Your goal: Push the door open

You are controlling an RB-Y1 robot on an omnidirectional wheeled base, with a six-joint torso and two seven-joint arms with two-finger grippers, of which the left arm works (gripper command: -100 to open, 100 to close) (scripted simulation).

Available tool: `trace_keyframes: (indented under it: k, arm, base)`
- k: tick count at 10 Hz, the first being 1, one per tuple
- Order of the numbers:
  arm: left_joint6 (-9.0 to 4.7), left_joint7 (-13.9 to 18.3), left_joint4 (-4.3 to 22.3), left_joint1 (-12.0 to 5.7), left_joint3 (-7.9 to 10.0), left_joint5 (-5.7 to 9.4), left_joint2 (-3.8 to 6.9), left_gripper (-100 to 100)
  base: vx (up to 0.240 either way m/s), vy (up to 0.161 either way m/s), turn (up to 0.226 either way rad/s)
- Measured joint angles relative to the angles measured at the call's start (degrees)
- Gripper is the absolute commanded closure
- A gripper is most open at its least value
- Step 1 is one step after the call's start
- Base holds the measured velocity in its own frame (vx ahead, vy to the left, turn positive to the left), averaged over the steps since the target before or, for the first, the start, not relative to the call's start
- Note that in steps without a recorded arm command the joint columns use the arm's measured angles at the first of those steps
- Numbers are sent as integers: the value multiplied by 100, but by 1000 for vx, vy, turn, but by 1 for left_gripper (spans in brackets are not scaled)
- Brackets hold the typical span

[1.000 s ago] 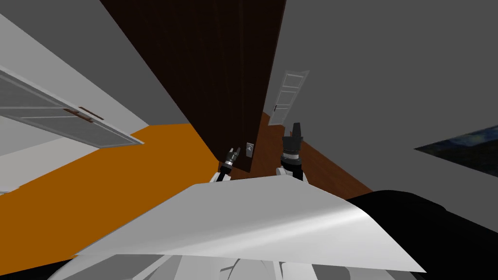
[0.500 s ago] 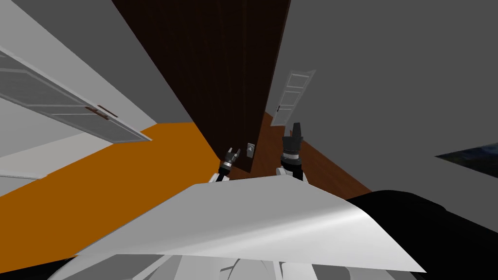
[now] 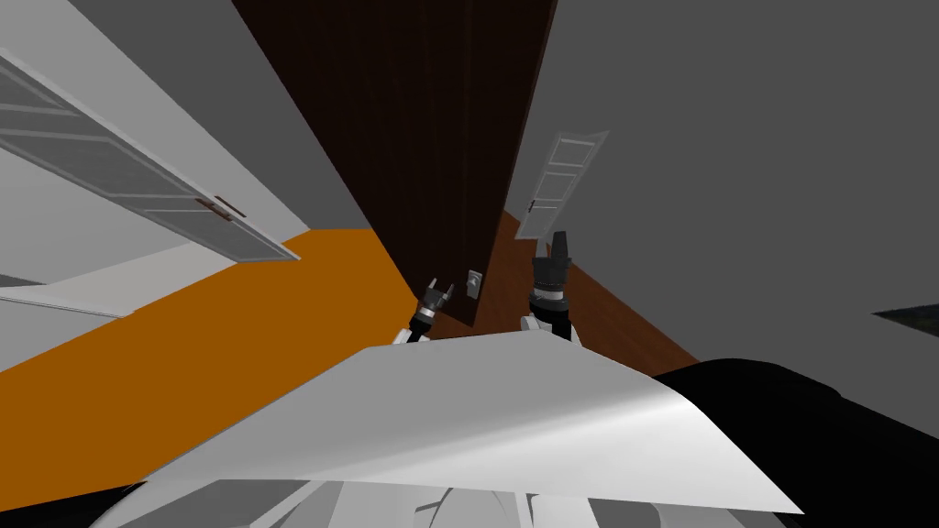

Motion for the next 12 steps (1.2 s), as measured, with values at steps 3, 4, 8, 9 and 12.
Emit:
trace_keyframes:
  k: [3, 4, 8, 9, 12]
  arm:
    - [-254, -455, -97, 122, 121, -457, 4, -100]
    - [-300, -563, -122, 143, 140, -554, 4, -100]
    - [-612, -1168, -249, 297, 293, -1180, -21, -100]
    - [-667, -1280, -259, 315, 315, -1275, -27, -100]
    - [-918, -1734, -358, 453, 425, -1723, -54, -100]
  base:
    - [2, -25, 66]
    - [-1, -22, 101]
    - [4, -31, 98]
    - [1, -22, 113]
    - [-1, -30, 106]
